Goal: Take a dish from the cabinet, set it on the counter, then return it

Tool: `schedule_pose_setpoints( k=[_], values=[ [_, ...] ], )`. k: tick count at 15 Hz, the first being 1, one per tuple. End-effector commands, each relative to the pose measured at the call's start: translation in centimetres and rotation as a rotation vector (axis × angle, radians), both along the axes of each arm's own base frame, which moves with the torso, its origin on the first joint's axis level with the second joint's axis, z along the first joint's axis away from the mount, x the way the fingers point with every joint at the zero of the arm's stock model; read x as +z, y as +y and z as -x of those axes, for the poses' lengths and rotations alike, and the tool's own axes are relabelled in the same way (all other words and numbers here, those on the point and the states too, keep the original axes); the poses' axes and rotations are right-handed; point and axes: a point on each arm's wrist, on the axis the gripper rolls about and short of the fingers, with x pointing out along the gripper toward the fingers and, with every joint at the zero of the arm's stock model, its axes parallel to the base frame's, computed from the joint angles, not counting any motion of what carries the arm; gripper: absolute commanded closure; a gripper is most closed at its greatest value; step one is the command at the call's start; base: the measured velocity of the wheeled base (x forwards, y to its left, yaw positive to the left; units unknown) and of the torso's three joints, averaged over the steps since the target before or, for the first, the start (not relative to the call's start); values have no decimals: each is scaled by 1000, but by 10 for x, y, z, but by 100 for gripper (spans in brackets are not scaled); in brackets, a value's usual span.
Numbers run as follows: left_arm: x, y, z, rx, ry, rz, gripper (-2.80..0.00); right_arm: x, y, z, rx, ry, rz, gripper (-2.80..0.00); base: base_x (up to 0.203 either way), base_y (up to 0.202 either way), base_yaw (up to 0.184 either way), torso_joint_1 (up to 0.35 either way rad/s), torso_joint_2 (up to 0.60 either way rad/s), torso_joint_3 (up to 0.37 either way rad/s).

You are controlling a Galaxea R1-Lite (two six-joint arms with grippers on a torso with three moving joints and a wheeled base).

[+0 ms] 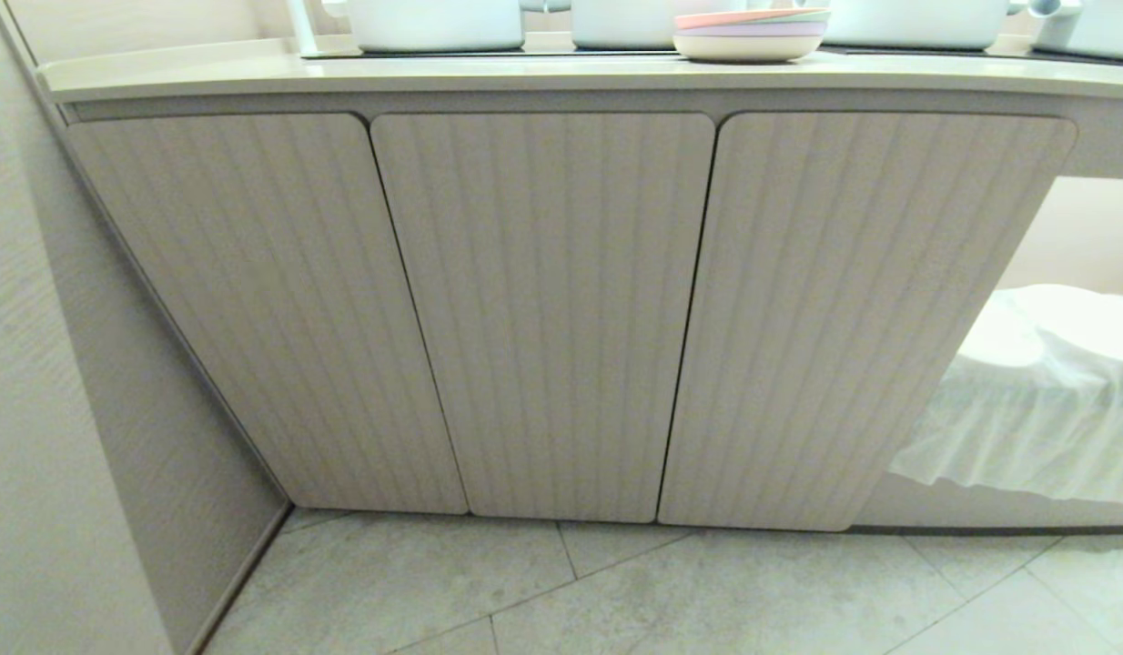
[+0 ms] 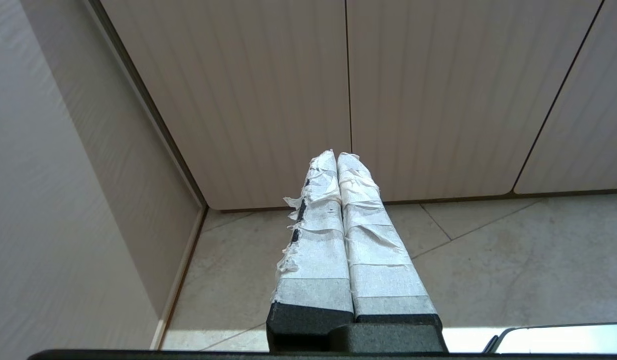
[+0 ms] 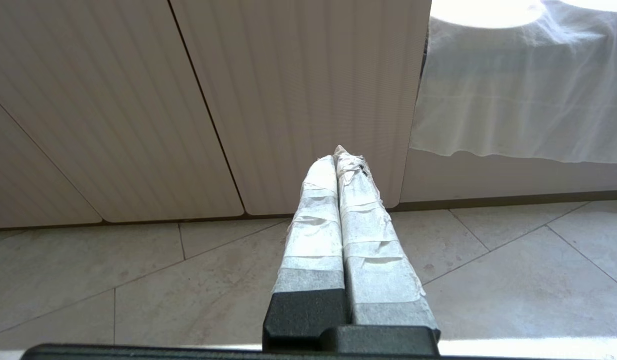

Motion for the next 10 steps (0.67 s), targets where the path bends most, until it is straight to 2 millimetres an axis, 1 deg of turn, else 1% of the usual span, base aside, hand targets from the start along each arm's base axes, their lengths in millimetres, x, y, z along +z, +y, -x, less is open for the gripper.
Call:
schedule_pose_setpoints(
  k=[1,10],
  values=[
    [0,0,0,0,1,0,0,0,0,0,0,0,-1,0,0,0,0,0,0,0],
    [0,0,0,0,1,0,0,0,0,0,0,0,-1,0,0,0,0,0,0,0]
  ],
)
